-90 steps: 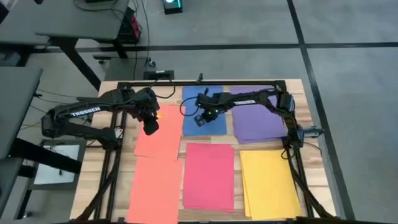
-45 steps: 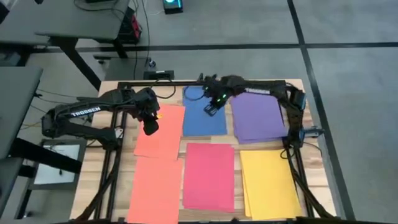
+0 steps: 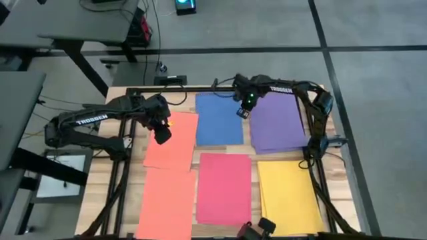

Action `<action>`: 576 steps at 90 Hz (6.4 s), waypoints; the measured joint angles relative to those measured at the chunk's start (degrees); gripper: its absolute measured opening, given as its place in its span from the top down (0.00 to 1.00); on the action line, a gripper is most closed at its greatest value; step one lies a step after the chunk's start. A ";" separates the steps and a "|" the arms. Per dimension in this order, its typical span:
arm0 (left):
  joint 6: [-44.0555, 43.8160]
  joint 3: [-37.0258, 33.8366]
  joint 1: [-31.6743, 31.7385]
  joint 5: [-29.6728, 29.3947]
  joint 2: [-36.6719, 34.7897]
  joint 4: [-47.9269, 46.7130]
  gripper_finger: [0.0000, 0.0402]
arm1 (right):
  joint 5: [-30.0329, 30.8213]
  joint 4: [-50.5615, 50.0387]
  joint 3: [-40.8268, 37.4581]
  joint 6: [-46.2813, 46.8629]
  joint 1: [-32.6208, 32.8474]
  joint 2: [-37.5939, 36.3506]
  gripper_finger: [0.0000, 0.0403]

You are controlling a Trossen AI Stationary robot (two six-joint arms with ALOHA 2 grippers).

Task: Organize paper
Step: Stack the orange paper on the bottom left light orange papers

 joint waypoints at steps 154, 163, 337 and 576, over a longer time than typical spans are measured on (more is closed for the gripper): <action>-5.79 0.00 -0.02 -1.52 -0.02 -0.25 0.71 | 2.33 -10.05 8.27 3.16 0.40 0.09 1.00; -5.77 0.00 0.00 -1.50 -0.02 -0.65 0.71 | -0.44 -17.21 9.70 7.80 4.27 -1.51 1.00; 0.29 -0.02 -0.02 -1.45 -0.02 -5.39 0.71 | -1.79 4.28 -32.67 66.82 28.46 -22.27 1.00; -6.30 -26.51 -5.35 7.87 -0.66 21.76 0.71 | -11.56 36.04 16.62 75.28 35.80 17.41 0.66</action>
